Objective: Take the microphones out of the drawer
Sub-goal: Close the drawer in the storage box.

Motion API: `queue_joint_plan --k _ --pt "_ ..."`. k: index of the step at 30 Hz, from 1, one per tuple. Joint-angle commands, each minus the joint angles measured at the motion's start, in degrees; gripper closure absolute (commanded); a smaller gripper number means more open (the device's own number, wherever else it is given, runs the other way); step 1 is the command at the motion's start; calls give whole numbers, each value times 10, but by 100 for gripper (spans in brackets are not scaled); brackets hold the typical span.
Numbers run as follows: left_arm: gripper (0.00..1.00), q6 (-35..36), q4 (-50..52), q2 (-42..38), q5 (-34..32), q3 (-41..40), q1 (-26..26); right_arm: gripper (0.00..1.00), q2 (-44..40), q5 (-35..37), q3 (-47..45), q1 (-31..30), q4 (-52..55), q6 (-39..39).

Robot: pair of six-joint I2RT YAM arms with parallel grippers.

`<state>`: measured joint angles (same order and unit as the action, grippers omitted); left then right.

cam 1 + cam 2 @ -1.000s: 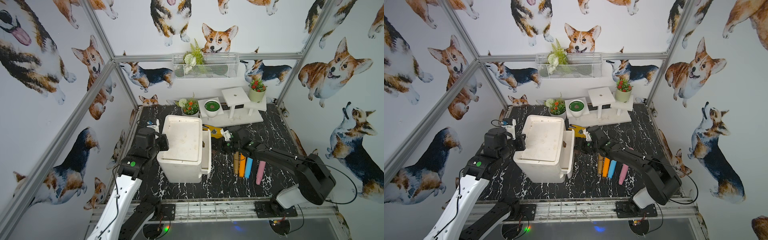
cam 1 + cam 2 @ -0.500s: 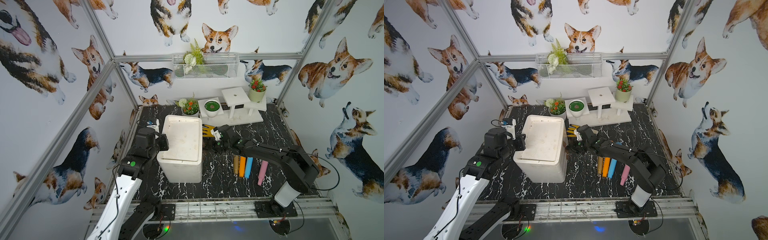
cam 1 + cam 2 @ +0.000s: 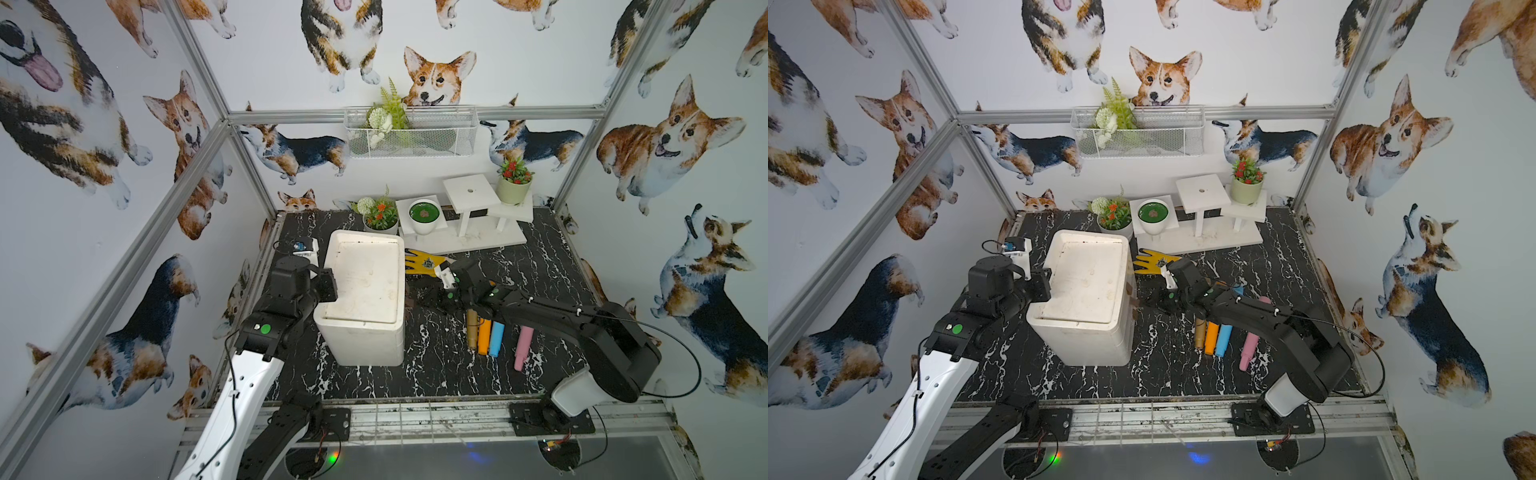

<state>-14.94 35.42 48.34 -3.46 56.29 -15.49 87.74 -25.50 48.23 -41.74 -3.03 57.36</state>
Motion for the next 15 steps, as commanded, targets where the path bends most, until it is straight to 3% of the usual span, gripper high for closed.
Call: queue_joint_plan --k 1,7,15 --pt "98 -21 70 4 36 -11 -1 77 -14 0 -28 3 -52 20" --pt "97 -23 69 4 38 -9 -1 61 2 -6 -55 3 -88 28" --pt "98 -23 71 1 37 -9 0 57 67 -16 -59 -3 -188 69"
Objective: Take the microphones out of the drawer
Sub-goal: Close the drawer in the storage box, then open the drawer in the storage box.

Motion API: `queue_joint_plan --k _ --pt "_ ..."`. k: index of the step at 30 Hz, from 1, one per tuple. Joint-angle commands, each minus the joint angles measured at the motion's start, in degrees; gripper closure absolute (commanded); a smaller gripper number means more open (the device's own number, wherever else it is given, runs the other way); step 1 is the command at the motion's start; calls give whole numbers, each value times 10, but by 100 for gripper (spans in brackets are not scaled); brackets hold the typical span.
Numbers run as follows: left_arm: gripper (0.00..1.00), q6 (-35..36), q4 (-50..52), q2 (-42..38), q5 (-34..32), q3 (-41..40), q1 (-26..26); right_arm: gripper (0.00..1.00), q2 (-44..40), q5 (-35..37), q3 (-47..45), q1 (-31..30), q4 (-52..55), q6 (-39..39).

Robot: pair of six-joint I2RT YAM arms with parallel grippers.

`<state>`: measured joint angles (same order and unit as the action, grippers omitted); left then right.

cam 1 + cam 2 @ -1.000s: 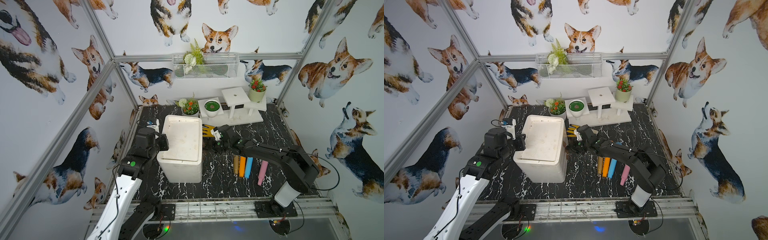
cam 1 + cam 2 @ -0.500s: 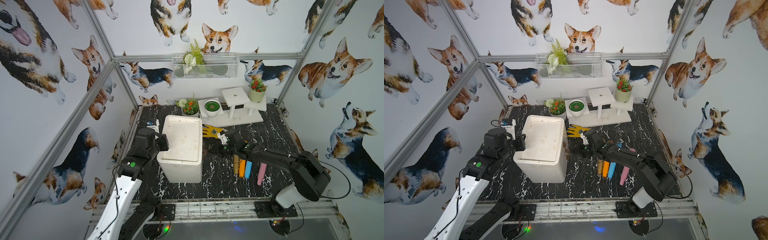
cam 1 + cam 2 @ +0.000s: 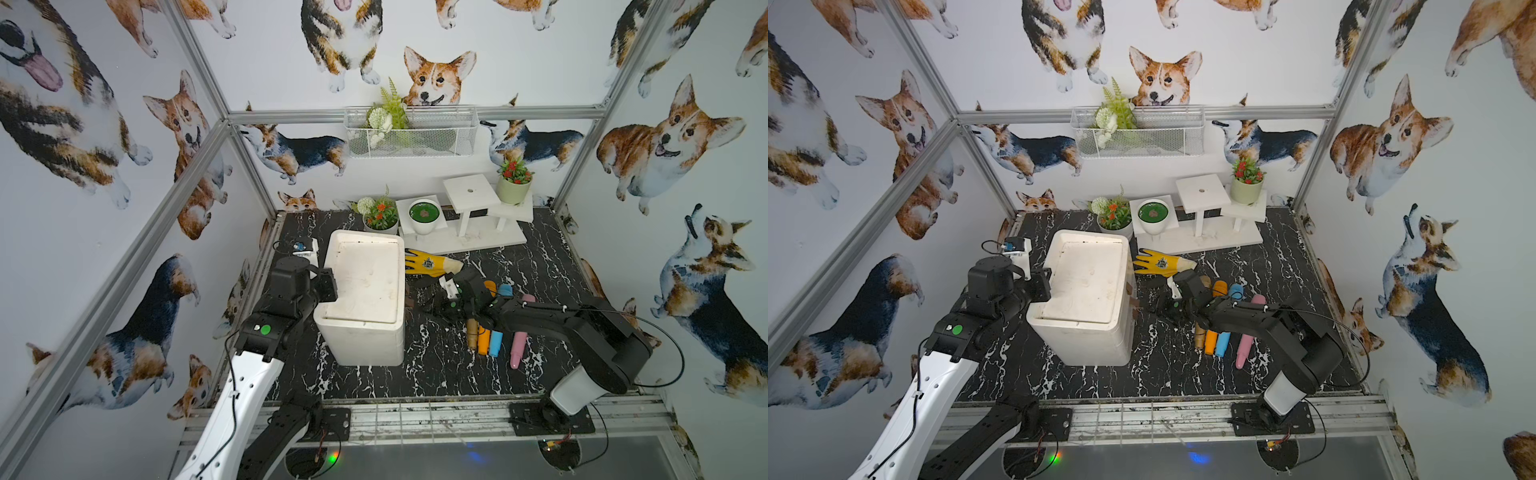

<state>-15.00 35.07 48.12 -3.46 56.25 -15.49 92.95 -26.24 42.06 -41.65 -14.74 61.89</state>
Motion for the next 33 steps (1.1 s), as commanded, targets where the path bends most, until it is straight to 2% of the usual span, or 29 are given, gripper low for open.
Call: queue_joint_plan --k 1,13,17,26,30,33 --pt "98 -23 74 3 37 -9 -1 57 24 -9 6 -7 -83 27" --pt "97 -20 75 4 35 -9 -1 52 127 -13 2 -26 -258 101" --pt "97 -19 74 5 35 -8 -1 50 155 3 -11 -33 -332 132" --pt "97 -18 71 10 37 -5 -1 49 199 36 -19 -50 -418 181" --pt "97 -17 70 12 37 -6 -1 56 222 57 -30 -55 -484 218" --pt "97 -17 69 13 38 -5 -1 67 238 65 -30 -60 -514 235"
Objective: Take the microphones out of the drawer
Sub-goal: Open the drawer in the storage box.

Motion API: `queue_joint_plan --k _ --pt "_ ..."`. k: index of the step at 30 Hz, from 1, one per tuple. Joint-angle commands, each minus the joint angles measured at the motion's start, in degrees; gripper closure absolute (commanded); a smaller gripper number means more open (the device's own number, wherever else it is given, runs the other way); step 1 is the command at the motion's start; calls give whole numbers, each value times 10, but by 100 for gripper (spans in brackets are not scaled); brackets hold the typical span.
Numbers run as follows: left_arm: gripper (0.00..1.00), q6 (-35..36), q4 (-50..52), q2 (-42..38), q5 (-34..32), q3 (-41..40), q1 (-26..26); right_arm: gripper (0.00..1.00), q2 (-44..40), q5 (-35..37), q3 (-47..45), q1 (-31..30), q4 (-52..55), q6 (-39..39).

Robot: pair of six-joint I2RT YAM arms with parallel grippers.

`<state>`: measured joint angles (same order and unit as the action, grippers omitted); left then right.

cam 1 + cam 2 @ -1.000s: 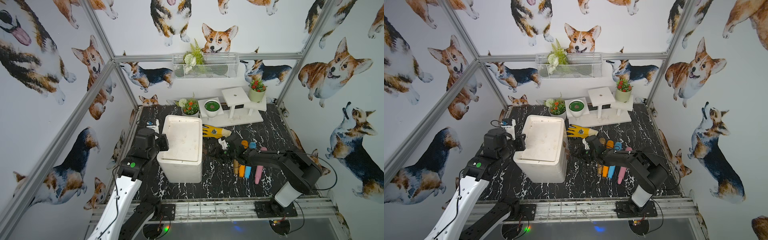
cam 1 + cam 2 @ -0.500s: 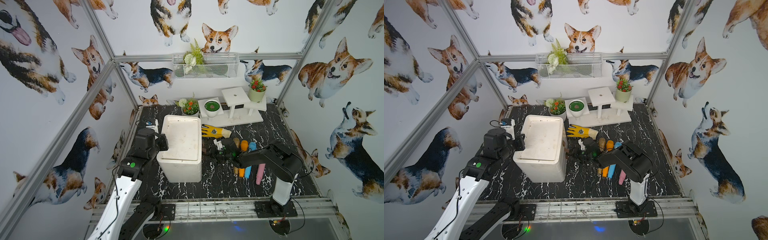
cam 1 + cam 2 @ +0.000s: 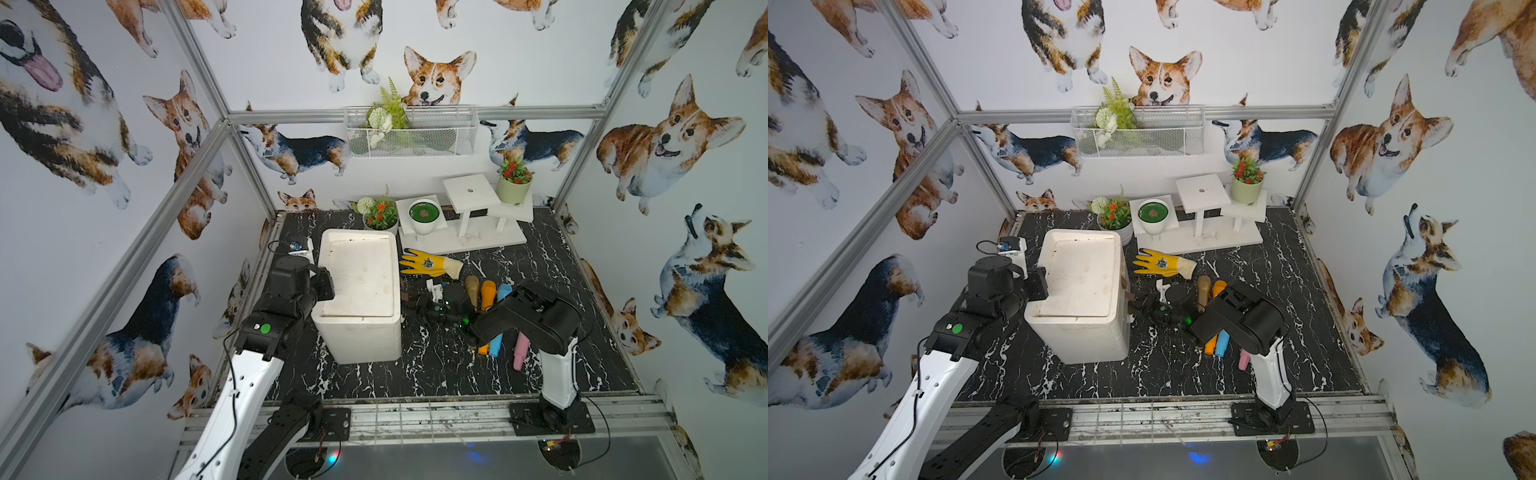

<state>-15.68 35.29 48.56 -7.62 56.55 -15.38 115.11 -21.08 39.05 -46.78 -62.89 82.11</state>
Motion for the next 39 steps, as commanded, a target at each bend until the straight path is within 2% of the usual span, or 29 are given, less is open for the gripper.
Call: queue_joint_plan --k 1,4,6,20,25,33,39 --pt "97 -9 67 8 79 -8 -2 73 20 16 1 -10 -43 39" --pt "97 -8 68 8 78 -8 -1 92 27 20 1 -12 -54 47" --pt "97 -7 69 8 77 -8 -2 100 27 21 -1 -13 -52 47" --pt "97 -3 76 -1 73 -9 -2 100 -9 74 -56 -11 -51 37" --pt "97 -3 77 -3 73 -11 -2 100 -58 98 -73 -11 6 7" --pt "97 -4 78 -4 72 -11 -2 100 -167 135 -88 -6 170 -60" --pt "97 -6 77 -5 73 -11 -2 100 -222 145 -108 15 245 -78"
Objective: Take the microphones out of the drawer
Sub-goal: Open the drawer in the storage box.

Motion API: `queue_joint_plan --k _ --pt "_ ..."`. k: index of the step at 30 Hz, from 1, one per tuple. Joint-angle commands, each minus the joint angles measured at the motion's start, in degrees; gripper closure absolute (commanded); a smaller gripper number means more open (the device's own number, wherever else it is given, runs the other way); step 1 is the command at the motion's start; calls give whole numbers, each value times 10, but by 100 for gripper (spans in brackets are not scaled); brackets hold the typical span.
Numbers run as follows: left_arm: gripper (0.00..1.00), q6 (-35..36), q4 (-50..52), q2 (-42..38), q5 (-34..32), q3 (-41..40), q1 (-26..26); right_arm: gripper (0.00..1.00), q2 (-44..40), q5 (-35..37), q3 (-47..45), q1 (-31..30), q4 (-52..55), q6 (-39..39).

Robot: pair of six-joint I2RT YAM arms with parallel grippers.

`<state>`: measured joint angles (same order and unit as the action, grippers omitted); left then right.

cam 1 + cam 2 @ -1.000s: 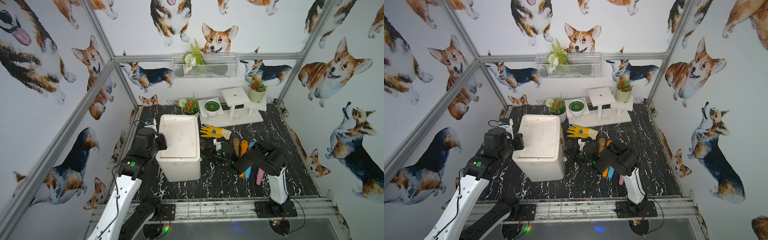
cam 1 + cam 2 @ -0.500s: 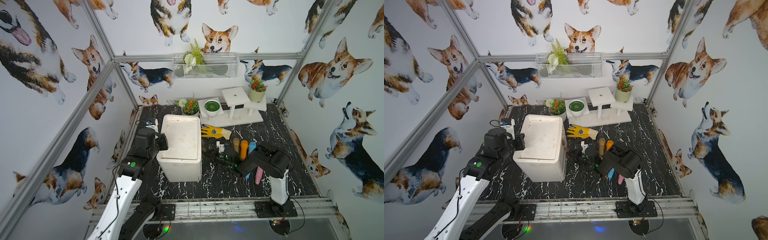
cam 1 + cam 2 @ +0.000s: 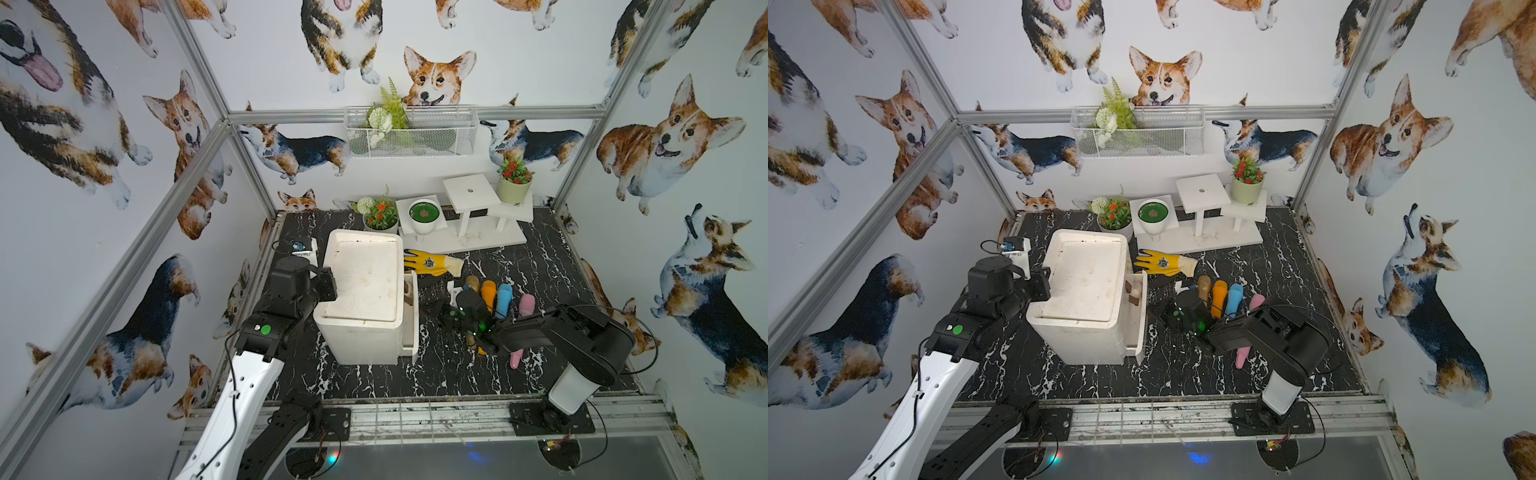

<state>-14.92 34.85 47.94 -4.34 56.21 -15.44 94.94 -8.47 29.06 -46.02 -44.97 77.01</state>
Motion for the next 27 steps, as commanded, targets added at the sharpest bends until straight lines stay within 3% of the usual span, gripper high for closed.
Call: queue_joint_plan --k 1,15,27 --pt "97 -13 81 1 40 -8 -1 100 -34 22 -12 13 84 -33" --pt "97 -16 81 0 42 -7 -1 100 -195 105 29 38 397 -128" --pt "97 -16 83 0 43 -1 -1 100 -233 149 21 57 476 -94"
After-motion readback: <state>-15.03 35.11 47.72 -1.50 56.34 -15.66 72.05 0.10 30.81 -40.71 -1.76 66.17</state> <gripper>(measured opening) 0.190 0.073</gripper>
